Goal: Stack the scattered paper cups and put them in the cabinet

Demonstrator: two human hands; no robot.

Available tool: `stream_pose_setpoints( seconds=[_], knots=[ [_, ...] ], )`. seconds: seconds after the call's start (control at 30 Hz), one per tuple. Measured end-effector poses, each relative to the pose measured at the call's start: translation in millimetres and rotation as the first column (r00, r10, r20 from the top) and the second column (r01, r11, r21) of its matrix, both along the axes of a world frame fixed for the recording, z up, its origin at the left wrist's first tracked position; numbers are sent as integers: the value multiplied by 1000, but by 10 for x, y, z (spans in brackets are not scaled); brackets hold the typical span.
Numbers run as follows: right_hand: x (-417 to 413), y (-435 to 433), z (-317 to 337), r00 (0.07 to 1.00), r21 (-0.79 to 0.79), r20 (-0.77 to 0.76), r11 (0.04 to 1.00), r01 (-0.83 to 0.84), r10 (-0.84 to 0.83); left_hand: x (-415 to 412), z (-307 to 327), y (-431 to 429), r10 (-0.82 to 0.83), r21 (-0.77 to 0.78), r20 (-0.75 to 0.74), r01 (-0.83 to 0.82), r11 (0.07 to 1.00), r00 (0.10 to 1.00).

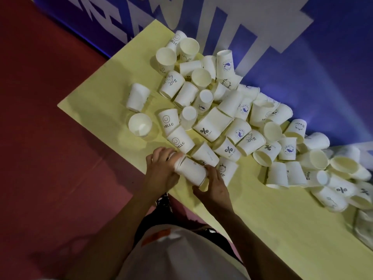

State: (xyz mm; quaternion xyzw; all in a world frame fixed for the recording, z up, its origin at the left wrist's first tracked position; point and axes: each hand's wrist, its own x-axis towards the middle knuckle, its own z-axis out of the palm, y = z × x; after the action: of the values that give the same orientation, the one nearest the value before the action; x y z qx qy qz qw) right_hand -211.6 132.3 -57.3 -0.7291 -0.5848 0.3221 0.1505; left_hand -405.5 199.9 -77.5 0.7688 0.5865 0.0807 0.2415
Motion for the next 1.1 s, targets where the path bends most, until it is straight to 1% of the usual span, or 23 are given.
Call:
stream_pose_setpoints(
  seconds=[0.13, 0.23, 0.3, 0.4, 0.47, 0.53, 0.67, 0.83, 0.93, 1.0, 1.1],
  knots=[
    [97, -34, 96, 998, 36, -47, 999, 33, -31, 109, 72, -105, 50, 42, 81, -54, 998, 995],
    [237, -120, 111, 994, 71, -83, 994, 79, -73, 213, 149, -148, 69, -5, 124, -69, 998, 990],
    [376, -206, 108, 987, 88, -125, 990, 113, -102, 312, 192, -192, 83, 5, 155, -85, 996, 984],
    [642, -340, 179, 974, 127, -185, 979, 158, -134, 546, 329, -321, 57, -54, 214, -47, 997, 975],
    [847, -427, 245, 960, 148, -231, 969, 195, -158, 765, 456, -433, 43, -63, 225, -29, 998, 973],
    [1073, -514, 299, 939, 163, -282, 955, 246, -194, 989, 567, -517, 69, -71, 233, -54, 996, 970],
    [1498, -707, 387, 922, 186, -335, 945, 268, -195, 1410, 680, -678, 95, -72, 242, -80, 994, 966],
    [2016, -1012, 480, 888, 203, -372, 909, 363, -272, 1997, 827, -882, 3, -39, 253, 7, 999, 967],
    [2289, -1135, 505, 882, 224, -356, 888, 400, -308, 2318, 803, -888, -74, -35, 236, 85, 996, 969],
    [2451, -1205, 535, 863, 212, -348, 866, 452, -365, 2543, 725, -857, -105, -49, 253, 121, 991, 962],
    [2689, -1368, 603, 816, 203, -313, 805, 558, -486, 2928, 665, -833, -179, -69, 306, 210, 975, 935]
  ],
)
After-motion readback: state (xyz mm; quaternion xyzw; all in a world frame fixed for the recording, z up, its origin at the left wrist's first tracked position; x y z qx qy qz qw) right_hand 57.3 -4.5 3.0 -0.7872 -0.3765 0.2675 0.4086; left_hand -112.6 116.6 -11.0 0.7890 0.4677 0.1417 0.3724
